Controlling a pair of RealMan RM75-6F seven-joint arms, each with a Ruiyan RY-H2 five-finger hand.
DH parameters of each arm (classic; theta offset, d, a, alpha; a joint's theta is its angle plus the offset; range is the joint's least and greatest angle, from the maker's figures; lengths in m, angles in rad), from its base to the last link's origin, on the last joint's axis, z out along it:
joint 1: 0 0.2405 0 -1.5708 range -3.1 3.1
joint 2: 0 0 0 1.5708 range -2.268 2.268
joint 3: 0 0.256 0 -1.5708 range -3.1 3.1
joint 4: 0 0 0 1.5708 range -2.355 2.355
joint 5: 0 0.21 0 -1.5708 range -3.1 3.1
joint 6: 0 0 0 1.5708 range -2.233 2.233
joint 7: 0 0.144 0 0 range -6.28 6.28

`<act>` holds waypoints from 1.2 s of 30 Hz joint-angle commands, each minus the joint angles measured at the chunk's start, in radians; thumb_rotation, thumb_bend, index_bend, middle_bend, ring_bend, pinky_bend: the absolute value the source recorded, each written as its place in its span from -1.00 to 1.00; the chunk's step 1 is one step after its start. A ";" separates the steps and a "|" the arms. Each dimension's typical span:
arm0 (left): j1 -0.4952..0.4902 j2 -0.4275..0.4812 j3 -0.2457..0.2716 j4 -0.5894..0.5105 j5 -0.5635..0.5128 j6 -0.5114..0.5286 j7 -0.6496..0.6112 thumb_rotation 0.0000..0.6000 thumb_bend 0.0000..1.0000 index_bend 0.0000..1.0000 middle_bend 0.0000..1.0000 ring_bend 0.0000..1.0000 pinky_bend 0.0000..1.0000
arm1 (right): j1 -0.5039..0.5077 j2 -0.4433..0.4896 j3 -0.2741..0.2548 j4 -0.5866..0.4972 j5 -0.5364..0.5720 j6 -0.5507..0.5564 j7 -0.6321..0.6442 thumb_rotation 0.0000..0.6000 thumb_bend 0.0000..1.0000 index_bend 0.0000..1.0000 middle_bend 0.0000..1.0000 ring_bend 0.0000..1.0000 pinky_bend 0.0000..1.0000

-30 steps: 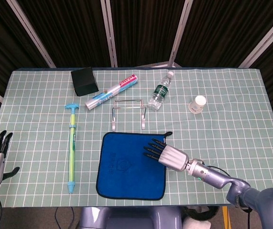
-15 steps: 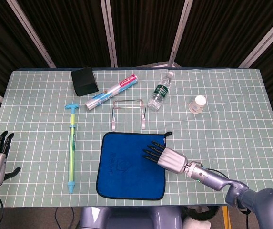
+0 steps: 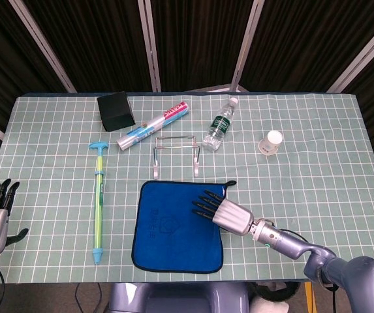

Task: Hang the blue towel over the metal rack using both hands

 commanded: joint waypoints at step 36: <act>-0.047 -0.010 -0.004 -0.007 -0.016 -0.049 0.010 1.00 -1.00 -1.00 -1.00 -1.00 -1.00 | -0.025 -0.019 -0.060 0.075 0.008 0.031 0.109 1.00 0.03 0.22 -0.89 -1.00 -1.00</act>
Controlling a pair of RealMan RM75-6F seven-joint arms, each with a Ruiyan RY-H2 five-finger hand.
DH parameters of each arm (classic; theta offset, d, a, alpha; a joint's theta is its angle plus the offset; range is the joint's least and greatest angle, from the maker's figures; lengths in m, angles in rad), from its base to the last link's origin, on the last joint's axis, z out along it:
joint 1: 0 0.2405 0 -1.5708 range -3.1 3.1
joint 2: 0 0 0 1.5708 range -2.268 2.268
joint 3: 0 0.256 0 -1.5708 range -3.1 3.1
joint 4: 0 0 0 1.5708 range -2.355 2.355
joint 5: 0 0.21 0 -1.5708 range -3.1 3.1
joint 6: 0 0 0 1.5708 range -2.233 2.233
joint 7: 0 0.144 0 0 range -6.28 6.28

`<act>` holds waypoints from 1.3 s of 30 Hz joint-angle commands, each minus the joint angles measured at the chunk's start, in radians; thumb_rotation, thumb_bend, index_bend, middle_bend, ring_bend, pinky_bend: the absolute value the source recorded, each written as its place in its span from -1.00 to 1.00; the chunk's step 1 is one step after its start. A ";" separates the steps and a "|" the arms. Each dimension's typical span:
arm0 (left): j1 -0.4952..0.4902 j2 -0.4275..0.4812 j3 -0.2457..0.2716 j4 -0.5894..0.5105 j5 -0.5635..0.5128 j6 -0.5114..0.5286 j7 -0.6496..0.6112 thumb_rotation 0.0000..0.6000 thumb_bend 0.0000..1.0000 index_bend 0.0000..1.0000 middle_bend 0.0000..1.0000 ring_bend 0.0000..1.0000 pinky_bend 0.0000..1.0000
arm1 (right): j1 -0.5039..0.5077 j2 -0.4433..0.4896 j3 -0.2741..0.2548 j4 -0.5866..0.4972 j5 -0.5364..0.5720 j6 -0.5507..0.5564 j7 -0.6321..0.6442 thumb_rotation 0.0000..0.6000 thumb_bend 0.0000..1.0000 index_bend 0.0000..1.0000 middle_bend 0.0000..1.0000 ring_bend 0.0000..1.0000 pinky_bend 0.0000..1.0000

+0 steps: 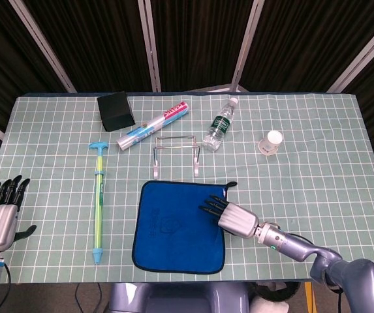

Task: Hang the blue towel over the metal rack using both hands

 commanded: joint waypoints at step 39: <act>-0.542 -0.437 0.044 0.499 0.344 -0.505 -0.149 1.00 -0.64 -0.33 -1.00 -1.00 -1.00 | 0.008 0.020 0.037 -0.095 0.054 0.004 0.131 1.00 0.07 0.45 -0.87 -1.00 -1.00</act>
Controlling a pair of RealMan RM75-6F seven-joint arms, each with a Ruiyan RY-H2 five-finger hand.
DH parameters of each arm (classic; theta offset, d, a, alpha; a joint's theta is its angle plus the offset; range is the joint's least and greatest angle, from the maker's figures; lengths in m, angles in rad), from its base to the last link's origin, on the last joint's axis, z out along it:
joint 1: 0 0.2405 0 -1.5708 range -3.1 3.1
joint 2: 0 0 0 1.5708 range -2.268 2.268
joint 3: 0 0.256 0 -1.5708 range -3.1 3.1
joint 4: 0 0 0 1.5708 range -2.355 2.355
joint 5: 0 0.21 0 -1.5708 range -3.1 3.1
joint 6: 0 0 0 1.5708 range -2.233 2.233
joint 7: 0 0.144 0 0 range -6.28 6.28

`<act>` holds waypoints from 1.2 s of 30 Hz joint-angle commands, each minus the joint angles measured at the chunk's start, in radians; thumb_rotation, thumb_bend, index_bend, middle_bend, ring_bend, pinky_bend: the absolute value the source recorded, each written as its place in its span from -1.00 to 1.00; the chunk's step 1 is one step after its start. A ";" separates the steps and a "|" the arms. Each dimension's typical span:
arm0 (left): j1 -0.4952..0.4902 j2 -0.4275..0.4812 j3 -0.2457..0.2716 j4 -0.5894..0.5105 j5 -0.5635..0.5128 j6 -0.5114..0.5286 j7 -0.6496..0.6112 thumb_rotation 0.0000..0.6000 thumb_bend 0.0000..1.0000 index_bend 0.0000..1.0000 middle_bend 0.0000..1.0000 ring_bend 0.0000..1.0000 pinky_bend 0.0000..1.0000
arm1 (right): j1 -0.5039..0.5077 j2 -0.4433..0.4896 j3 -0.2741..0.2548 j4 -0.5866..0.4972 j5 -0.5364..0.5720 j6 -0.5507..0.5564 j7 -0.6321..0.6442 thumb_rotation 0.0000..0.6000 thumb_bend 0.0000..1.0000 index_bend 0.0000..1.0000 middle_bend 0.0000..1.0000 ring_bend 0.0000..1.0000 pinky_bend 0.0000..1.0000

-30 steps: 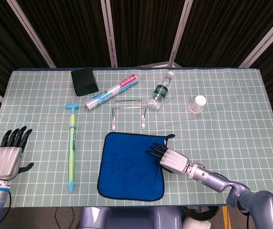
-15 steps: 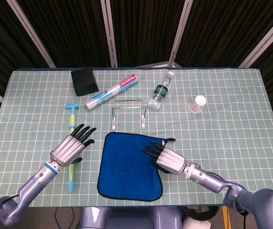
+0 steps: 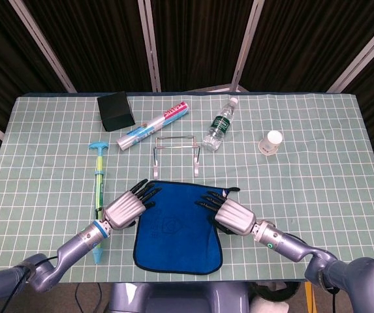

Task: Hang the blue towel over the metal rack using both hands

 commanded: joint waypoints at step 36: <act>-0.054 -0.067 0.052 0.058 -0.057 -0.016 0.073 1.00 -0.59 -0.32 -1.00 -1.00 -1.00 | -0.020 -0.003 -0.004 0.031 -0.007 0.029 0.006 1.00 0.07 0.39 -0.87 -1.00 -1.00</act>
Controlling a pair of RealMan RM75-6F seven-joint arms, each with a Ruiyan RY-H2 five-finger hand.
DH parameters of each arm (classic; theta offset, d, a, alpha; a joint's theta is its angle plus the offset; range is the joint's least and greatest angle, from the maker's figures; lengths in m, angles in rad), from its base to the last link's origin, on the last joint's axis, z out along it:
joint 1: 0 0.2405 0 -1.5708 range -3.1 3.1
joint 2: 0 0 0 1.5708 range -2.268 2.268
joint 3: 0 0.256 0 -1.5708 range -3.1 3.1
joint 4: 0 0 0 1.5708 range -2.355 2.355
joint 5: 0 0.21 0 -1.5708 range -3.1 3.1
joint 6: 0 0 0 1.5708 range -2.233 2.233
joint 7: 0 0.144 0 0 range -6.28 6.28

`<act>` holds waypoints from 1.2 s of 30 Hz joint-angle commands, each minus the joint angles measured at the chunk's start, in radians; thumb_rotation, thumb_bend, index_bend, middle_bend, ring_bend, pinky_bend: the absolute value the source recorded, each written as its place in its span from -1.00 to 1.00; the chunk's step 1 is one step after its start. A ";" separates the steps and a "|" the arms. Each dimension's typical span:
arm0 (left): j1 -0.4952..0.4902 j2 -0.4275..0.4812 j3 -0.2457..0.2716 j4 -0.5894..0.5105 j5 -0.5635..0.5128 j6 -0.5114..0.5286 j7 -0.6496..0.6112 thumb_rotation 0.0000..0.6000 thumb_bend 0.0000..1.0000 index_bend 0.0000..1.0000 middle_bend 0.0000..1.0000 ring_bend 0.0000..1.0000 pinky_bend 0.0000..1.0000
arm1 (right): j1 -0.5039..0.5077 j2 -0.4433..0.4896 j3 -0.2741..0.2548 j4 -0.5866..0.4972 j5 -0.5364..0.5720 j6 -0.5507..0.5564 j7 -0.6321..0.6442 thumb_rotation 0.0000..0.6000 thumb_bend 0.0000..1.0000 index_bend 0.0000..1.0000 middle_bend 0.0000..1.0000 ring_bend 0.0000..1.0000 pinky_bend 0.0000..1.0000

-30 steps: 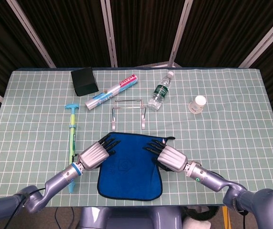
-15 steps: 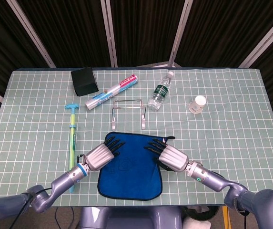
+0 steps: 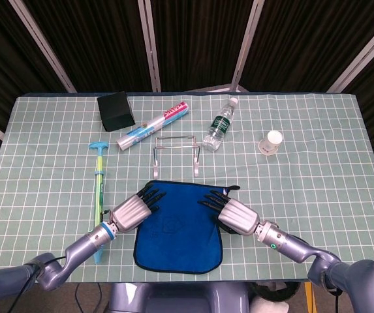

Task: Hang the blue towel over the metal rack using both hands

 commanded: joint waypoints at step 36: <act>-0.014 0.018 0.028 0.002 -0.012 0.012 -0.004 1.00 -0.42 -0.29 -1.00 -1.00 -1.00 | -0.003 -0.003 0.000 -0.003 -0.001 -0.007 -0.014 1.00 0.07 0.37 -0.87 -1.00 -1.00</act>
